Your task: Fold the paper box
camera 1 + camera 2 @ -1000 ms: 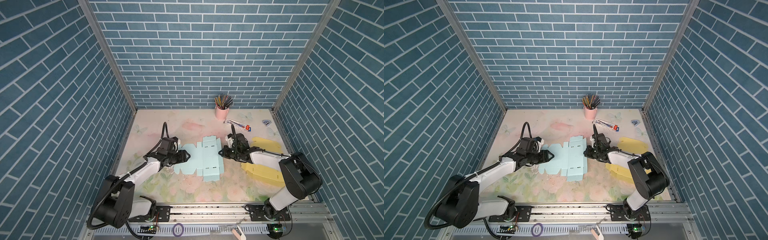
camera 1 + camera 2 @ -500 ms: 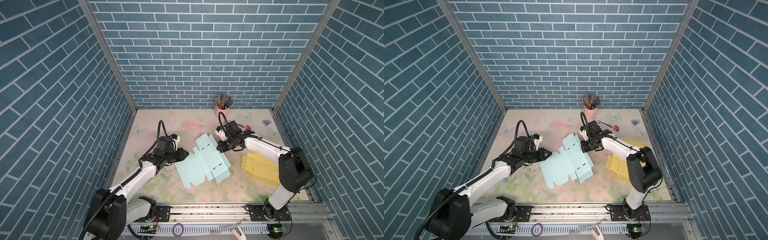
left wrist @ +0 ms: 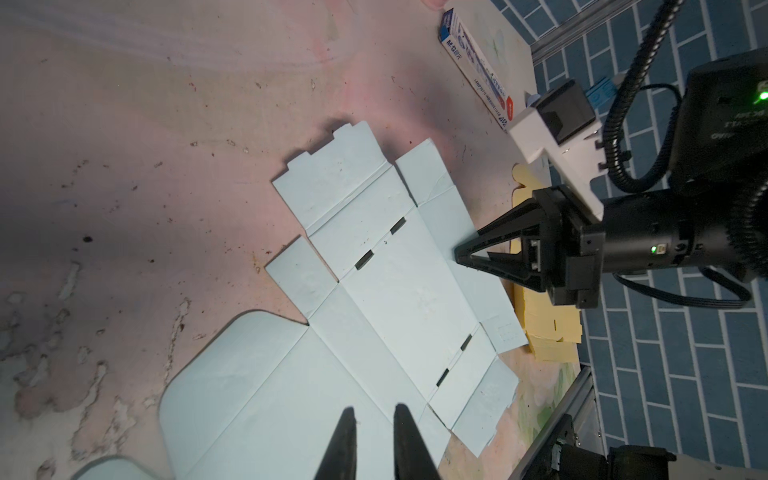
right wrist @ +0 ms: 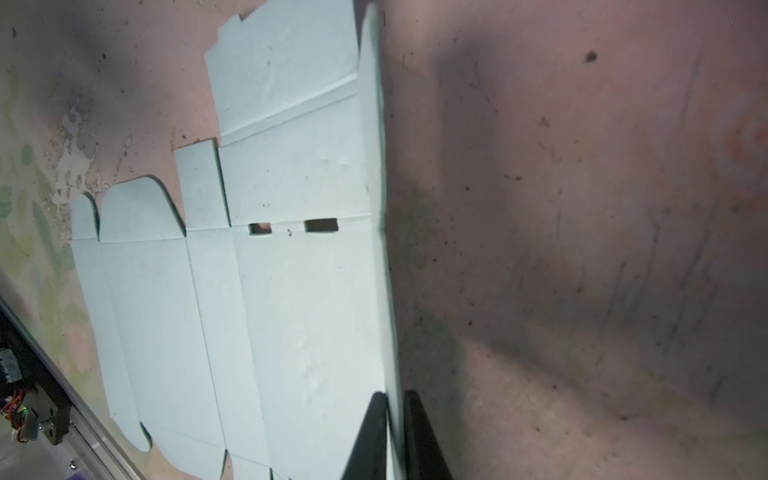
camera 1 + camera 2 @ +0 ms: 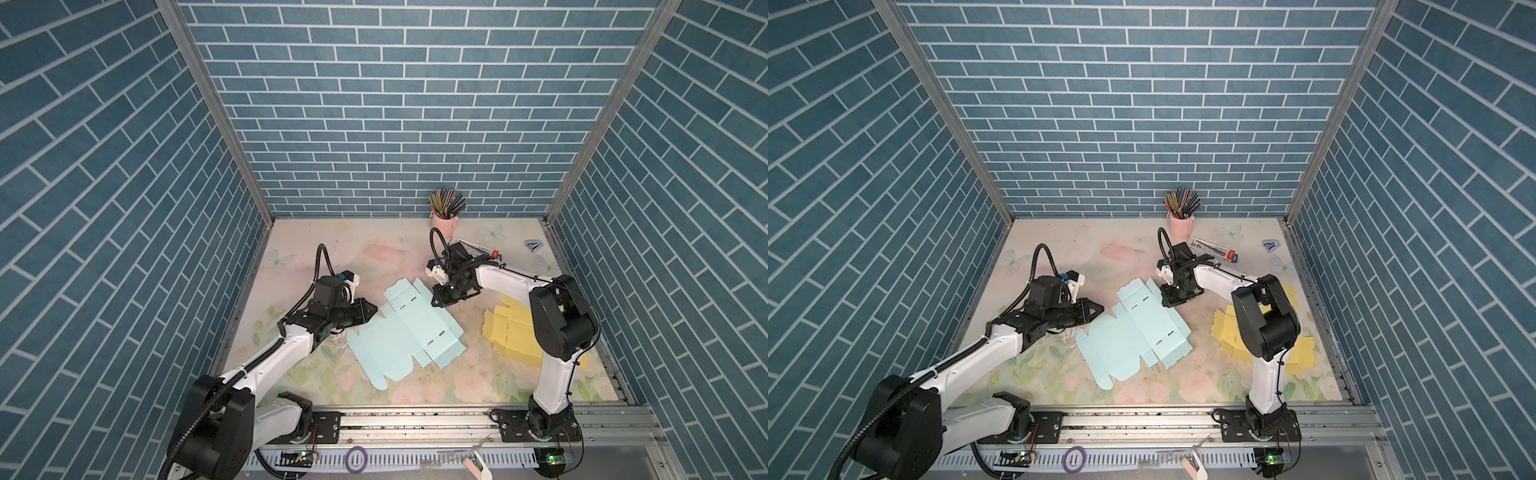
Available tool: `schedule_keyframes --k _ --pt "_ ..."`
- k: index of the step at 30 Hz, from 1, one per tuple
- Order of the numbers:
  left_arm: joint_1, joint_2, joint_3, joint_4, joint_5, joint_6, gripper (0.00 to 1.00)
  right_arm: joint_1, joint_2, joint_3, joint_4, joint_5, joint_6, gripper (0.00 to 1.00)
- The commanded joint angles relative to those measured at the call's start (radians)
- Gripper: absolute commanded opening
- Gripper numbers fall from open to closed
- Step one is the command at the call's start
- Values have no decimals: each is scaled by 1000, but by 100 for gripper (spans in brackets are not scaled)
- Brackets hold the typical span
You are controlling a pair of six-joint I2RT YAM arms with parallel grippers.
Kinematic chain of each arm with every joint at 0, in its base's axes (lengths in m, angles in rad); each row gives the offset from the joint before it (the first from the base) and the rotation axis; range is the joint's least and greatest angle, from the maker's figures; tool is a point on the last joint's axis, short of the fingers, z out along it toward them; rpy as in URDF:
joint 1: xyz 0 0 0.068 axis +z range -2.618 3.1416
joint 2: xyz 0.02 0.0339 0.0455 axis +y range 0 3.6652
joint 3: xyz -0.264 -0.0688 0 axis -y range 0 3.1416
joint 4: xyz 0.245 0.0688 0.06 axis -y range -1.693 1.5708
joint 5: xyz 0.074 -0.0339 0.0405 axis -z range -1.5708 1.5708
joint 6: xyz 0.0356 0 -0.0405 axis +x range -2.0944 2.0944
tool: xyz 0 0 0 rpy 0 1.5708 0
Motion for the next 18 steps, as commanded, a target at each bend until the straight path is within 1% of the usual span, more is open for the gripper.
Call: schedule_keyframes --k 1,4,7,18 --pt "0 0 -25 26 -14 -14 19 -24 24 13 -22 -83 -37 16" --pt "0 -6 -27 22 -19 -10 20 -40 22 -8 6 -134 -26 20" --pt "0 2 -22 20 -23 -8 20 -53 18 -26 16 -138 -23 22" --pt "0 17 -20 18 -37 -17 23 -62 23 -56 32 -147 -29 21"
